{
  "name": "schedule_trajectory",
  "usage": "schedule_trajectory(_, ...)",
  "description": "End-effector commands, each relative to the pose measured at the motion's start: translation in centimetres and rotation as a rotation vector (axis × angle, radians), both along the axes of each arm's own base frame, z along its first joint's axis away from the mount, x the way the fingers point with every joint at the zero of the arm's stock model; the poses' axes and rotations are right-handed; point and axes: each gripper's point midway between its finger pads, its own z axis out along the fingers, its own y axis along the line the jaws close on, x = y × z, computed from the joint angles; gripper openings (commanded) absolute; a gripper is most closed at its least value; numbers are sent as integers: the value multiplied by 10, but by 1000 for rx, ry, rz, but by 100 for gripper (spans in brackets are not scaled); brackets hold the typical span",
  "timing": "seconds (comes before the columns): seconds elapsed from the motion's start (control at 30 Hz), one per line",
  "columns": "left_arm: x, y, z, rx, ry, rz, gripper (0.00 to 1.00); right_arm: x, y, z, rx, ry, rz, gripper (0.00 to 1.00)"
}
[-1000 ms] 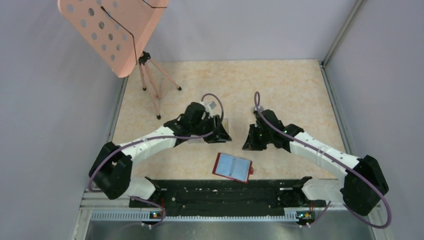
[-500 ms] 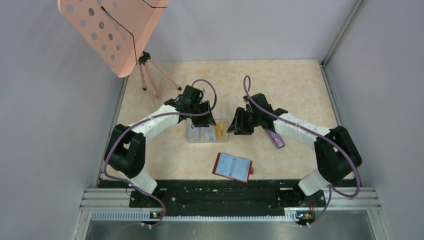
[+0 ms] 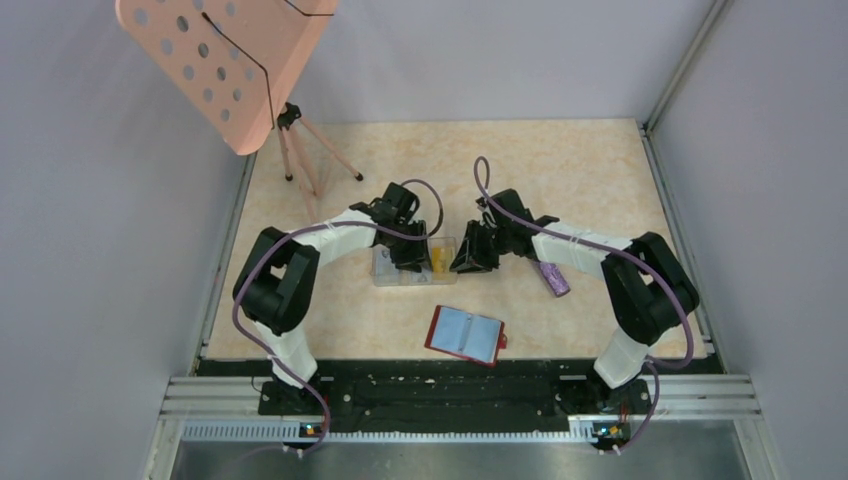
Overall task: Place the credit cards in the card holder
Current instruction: Pick up the credit card from the storage box.
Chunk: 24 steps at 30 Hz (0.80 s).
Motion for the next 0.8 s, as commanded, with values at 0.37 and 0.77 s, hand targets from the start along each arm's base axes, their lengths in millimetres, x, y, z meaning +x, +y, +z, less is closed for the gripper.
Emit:
schedule_trajectory(0.37, 14, -23, -4, 29, -45, -59, 19, 9, 10, 9, 68, -21, 5, 14)
schedule_trajectory(0.77, 15, -18, 11, 174, -92, -109, 12, 6, 10, 10, 76, -18, 7, 13)
